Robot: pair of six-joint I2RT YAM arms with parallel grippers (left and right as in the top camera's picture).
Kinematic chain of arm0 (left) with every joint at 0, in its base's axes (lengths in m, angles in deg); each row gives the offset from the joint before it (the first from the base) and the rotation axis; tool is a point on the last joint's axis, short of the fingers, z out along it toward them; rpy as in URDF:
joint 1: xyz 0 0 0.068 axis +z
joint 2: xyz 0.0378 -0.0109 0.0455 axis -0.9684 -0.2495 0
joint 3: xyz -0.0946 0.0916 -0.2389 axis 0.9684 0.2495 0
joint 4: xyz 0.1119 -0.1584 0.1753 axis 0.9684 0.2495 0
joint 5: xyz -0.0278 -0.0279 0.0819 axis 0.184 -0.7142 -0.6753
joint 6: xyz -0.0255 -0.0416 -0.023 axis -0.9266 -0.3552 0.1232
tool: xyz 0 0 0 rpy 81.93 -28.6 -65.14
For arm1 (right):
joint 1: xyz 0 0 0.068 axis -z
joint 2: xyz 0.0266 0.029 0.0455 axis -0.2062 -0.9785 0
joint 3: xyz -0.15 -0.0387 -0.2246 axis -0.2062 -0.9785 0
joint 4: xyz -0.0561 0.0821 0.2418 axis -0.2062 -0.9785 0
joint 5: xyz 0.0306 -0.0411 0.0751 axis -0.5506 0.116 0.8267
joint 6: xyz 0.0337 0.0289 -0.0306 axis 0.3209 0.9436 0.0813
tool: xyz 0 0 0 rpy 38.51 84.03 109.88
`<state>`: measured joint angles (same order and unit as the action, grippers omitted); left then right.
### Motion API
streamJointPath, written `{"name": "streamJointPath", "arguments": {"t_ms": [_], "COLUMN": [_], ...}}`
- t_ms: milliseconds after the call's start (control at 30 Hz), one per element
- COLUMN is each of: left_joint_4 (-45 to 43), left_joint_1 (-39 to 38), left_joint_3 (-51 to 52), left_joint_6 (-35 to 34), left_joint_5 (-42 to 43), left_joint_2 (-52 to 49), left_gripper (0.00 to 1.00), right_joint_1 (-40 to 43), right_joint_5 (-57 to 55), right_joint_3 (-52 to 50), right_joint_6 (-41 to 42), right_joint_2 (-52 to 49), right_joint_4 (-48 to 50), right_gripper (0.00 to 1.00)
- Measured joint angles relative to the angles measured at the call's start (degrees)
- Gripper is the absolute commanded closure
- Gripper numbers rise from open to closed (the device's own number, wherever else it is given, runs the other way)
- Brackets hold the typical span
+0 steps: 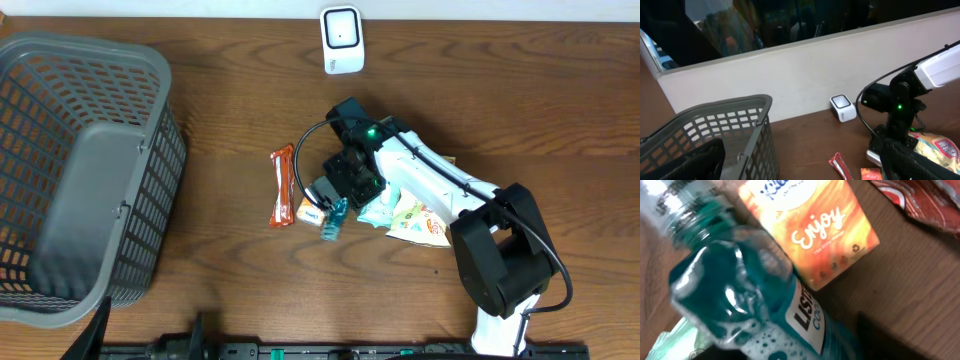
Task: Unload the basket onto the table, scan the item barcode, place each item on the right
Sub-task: 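Grasp the blue bottle with the right gripper, nudging the orange box, then lift the blue bottle with the right gripper and reorient it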
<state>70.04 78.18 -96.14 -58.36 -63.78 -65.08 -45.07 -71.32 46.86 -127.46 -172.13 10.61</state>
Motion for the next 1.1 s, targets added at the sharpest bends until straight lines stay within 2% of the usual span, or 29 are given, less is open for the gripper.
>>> {"name": "streamJointPath", "arguments": {"t_ms": [200,267,300,400,533,567,633,733,867,900,1100], "left_joint_4": [0.3,0.5,0.7,0.8,0.9,0.9,0.9,1.2,2.1,2.5,3.9], "left_joint_1": [0.0,0.0,0.0,0.0,0.0,0.0,0.0,0.0,0.0,0.0,0.0], "left_joint_3": [0.0,0.0,0.0,0.0,0.0,0.0,0.0,0.0,0.0,0.0,0.0], "left_joint_6": [0.0,0.0,0.0,0.0,0.0,0.0,0.0,0.0,0.0,0.0,0.0], "left_joint_5": [0.0,0.0,0.0,0.0,0.0,0.0,0.0,0.0,0.0,0.0,0.0], "left_joint_2": [0.0,0.0,0.0,0.0,0.0,0.0,0.0,0.0,0.0,0.0,0.0], "left_gripper": [0.02,0.02,0.02,0.02,0.02,0.02,0.02,0.02,0.02,0.02,0.02], "right_joint_1": [1.2,1.6,1.7,2.1,2.3,2.3,2.3,2.3,2.3,2.3,2.3], "right_joint_5": [1.0,1.3,1.5,3.0,4.4,4.9,5.1,5.2,3.8,3.3,2.3], "right_joint_3": [0.0,0.0,0.0,-0.1,-0.1,-0.1,-0.1,-0.1,-0.1,-0.1,-0.1], "right_joint_6": [10.3,15.0,18.5,30.9,44.9,51.1,57.1,62.1,64.9,65.4,66.5], "right_joint_2": [0.0,0.0,0.0,0.0,0.0,0.0,0.0,0.0,0.0,0.0,0.0], "right_joint_4": [1.1,1.7,2.7,7.0,12.0,13.2,13.1,12.3,12.2,11.8,9.3], "right_gripper": [0.64,0.65,0.64,0.47,0.48,0.47,0.4,0.38,0.4,0.34,0.23]}}
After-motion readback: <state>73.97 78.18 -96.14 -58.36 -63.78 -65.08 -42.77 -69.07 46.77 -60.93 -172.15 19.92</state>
